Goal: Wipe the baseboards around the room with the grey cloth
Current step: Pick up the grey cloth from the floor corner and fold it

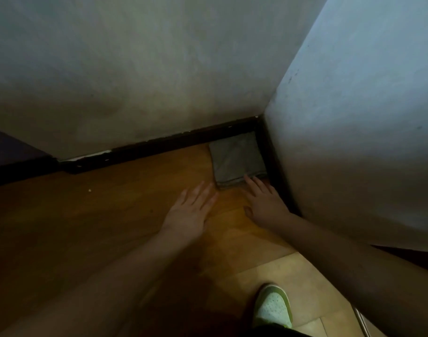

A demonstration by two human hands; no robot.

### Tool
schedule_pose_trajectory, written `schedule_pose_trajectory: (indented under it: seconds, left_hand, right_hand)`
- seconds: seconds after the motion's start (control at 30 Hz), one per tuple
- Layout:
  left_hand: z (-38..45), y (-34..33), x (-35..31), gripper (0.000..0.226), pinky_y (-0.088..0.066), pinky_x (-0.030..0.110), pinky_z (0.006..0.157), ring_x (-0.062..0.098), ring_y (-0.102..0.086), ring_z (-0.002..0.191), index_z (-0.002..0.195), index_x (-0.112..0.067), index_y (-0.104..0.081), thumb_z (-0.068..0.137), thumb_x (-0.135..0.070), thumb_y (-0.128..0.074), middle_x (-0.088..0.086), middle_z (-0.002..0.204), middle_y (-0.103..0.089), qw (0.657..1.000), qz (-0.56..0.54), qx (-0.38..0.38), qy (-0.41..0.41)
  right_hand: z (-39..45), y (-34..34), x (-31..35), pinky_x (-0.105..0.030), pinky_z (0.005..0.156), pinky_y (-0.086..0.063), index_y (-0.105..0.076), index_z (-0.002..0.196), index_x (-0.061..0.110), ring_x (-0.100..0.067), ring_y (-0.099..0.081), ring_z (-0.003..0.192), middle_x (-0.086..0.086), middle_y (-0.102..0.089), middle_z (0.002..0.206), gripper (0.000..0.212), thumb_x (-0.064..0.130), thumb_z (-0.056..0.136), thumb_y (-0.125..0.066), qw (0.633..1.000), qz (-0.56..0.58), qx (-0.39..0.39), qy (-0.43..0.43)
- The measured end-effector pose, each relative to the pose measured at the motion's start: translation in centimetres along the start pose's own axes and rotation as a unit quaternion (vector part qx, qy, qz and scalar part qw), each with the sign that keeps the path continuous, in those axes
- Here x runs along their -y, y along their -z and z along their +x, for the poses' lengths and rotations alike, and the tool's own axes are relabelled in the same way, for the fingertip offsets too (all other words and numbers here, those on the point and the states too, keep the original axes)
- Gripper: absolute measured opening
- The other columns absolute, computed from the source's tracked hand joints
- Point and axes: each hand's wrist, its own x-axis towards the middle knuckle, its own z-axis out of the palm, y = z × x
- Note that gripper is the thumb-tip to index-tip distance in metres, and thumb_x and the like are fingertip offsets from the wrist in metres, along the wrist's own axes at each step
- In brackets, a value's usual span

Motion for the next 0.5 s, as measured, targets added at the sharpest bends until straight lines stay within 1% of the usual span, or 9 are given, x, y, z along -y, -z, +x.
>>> schedule_pose_trajectory:
  seconds: [0.13, 0.27, 0.33, 0.5]
  left_hand:
    - [2.1, -1.7, 0.6, 0.066, 0.016, 0.043, 0.117, 0.023, 0.021, 0.150, 0.157, -0.029, 0.008, 0.104, -0.049, -0.025, 0.002, 0.163, 0.024, 0.999, 0.004, 0.032, -0.001]
    - [4.8, -2.1, -0.8, 0.062, 0.019, 0.042, 0.114, 0.023, 0.023, 0.150, 0.159, -0.029, -0.004, 0.104, -0.049, -0.024, 0.003, 0.162, 0.026, 0.998, 0.001, 0.052, -0.017]
    - [5.8, -2.4, -1.4, 0.061, 0.019, 0.042, 0.114, 0.022, 0.024, 0.149, 0.159, -0.029, -0.007, 0.104, -0.049, -0.025, 0.002, 0.162, 0.027, 0.998, -0.008, 0.067, -0.013]
    - [7.8, -2.3, -2.0, 0.061, 0.014, 0.043, 0.118, 0.020, 0.024, 0.149, 0.160, -0.027, -0.005, 0.106, -0.045, -0.027, 0.001, 0.162, 0.026, 0.996, -0.016, 0.087, 0.015]
  right_hand:
    - [2.2, -2.1, -1.1, -0.044, 0.121, -0.005, -0.021, 0.156, 0.027, -0.021, 0.008, 0.152, -0.002, 0.016, 0.165, 0.058, 0.035, 0.102, -0.038, 0.999, -0.004, 0.038, -0.016]
    - [2.7, -3.5, -1.6, -0.044, 0.120, -0.003, -0.016, 0.157, 0.029, -0.022, 0.009, 0.151, -0.002, 0.020, 0.164, 0.062, 0.032, 0.100, -0.039, 0.996, 0.045, 0.057, -0.047]
    - [2.8, -4.1, -1.7, -0.045, 0.120, -0.002, -0.016, 0.157, 0.029, -0.023, 0.011, 0.151, -0.002, 0.022, 0.163, 0.062, 0.030, 0.100, -0.040, 0.996, 0.051, 0.050, -0.051]
    - [4.0, -4.2, -2.1, -0.047, 0.121, 0.003, -0.019, 0.156, 0.029, -0.025, 0.015, 0.150, -0.005, 0.023, 0.163, 0.060, 0.027, 0.099, -0.036, 0.999, -0.001, 0.011, -0.042]
